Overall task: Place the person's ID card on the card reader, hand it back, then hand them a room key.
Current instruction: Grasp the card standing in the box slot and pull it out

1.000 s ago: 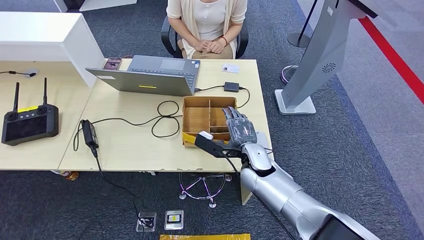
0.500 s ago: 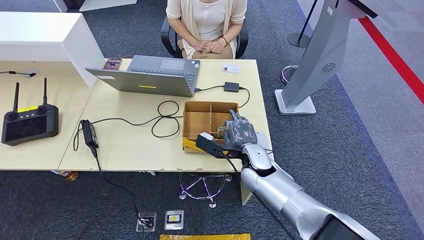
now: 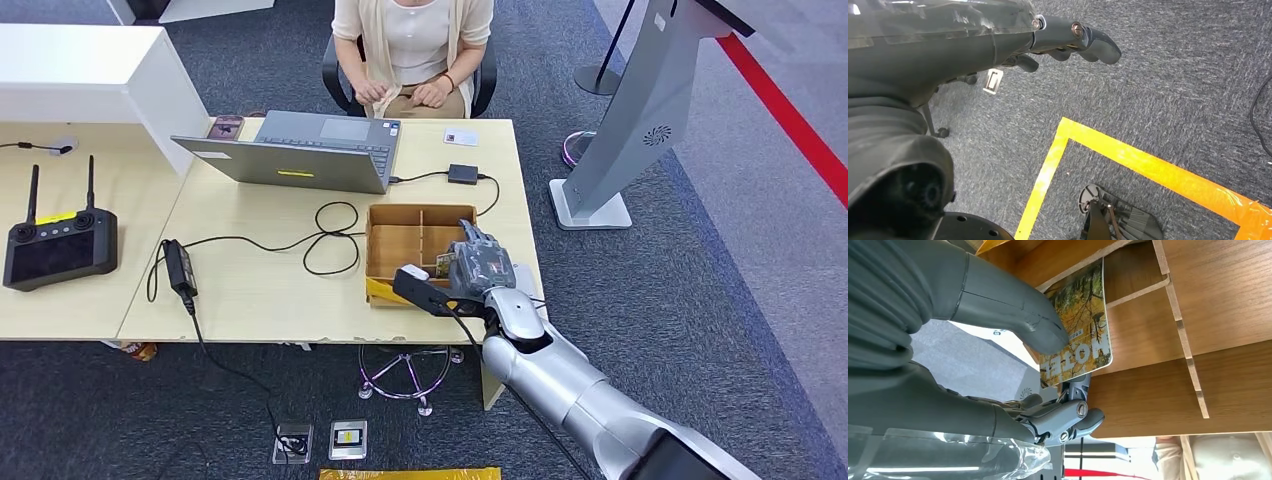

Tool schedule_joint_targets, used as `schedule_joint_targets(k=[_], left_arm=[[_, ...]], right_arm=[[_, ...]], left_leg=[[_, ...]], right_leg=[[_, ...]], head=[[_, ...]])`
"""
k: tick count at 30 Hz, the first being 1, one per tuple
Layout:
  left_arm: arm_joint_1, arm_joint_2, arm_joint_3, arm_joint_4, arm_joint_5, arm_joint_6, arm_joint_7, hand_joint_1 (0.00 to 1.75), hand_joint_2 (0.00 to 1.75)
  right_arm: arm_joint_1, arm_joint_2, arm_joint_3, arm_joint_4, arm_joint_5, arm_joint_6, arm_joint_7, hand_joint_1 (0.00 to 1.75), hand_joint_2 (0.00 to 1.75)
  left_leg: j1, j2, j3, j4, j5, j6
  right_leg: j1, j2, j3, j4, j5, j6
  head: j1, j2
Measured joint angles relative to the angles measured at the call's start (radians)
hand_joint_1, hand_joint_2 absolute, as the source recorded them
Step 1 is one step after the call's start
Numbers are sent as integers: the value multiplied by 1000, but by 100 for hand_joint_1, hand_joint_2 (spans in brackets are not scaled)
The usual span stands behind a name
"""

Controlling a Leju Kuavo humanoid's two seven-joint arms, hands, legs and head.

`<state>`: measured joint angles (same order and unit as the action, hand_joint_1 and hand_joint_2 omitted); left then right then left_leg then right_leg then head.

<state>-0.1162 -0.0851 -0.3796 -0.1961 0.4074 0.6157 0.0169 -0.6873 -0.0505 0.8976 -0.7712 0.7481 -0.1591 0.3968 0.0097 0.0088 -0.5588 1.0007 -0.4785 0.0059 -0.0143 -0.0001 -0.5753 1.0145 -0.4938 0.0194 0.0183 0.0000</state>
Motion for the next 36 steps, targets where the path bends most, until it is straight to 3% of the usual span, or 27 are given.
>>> schedule_joint_targets(k=[6,11,18,23,36], left_arm=[[0,0,0,0,1,0,0,0,0],[0,0,0,0,-1,0,0,0,0],[-1,-1,-11,0,-10,0,13,0,0],[-1,-2,-24,0,-9,1,15,0,0],[-2,-11,-44,-1,4,2,15,0,0]], right_arm=[[1,-1,0,0,12,-10,7,175,175],[-1,-4,-9,-29,24,-82,33,175,175],[-34,-20,-120,-185,-291,-281,-24,175,175],[-65,-50,-183,-302,-350,-387,-17,175,175],[-97,-100,-215,-391,-469,-444,0,175,175]], left_leg=[[0,0,0,0,0,0],[0,0,0,0,0,0],[0,0,0,0,0,0],[0,0,0,0,0,0],[0,0,0,0,0,0]], right_leg=[[0,0,0,0,0,0],[0,0,0,0,0,0],[0,0,0,0,0,0],[0,0,0,0,0,0],[0,0,0,0,0,0]], head=[[0,0],[0,0],[0,0],[0,0],[0,0]])
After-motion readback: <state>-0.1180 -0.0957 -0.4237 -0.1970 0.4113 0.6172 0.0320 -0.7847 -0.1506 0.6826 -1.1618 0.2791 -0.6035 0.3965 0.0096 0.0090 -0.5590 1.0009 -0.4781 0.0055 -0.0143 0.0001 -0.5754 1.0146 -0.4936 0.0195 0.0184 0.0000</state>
